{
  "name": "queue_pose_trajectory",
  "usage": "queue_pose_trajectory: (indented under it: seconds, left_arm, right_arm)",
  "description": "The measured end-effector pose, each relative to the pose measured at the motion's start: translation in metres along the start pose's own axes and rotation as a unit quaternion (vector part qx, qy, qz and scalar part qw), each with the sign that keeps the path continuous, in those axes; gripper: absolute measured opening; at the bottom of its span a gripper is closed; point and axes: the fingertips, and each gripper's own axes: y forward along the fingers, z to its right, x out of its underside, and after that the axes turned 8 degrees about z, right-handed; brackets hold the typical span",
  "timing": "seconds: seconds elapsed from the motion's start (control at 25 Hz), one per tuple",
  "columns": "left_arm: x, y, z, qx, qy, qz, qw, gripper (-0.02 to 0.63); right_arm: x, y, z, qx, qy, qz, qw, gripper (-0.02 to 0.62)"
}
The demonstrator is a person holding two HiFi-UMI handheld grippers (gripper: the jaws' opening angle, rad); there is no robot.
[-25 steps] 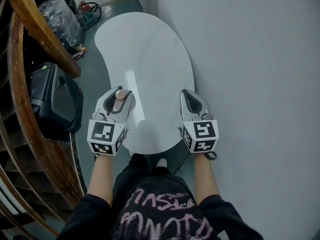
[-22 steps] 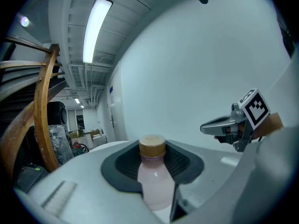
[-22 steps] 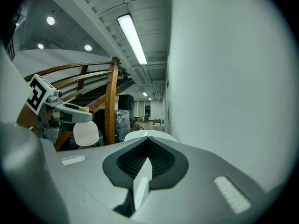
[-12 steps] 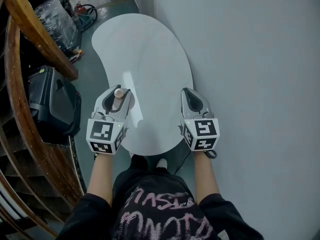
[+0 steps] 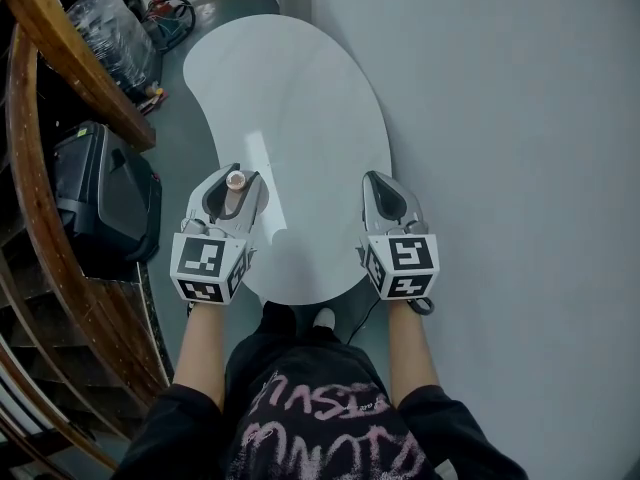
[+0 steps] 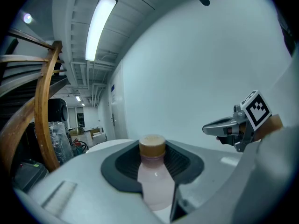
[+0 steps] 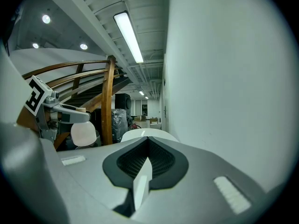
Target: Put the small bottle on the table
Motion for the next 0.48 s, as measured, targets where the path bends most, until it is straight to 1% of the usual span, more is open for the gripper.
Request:
queue_pose_trajectory:
  seconds: [0.48]
  left_arm:
    - [0.017, 0.008, 0.004, 0.011, -0.011, -0.003, 0.9999, 0.134]
  right_arm:
    - [0.020, -0.001, 0.000, 0.002, -0.009, -0.022, 1.000, 0.011]
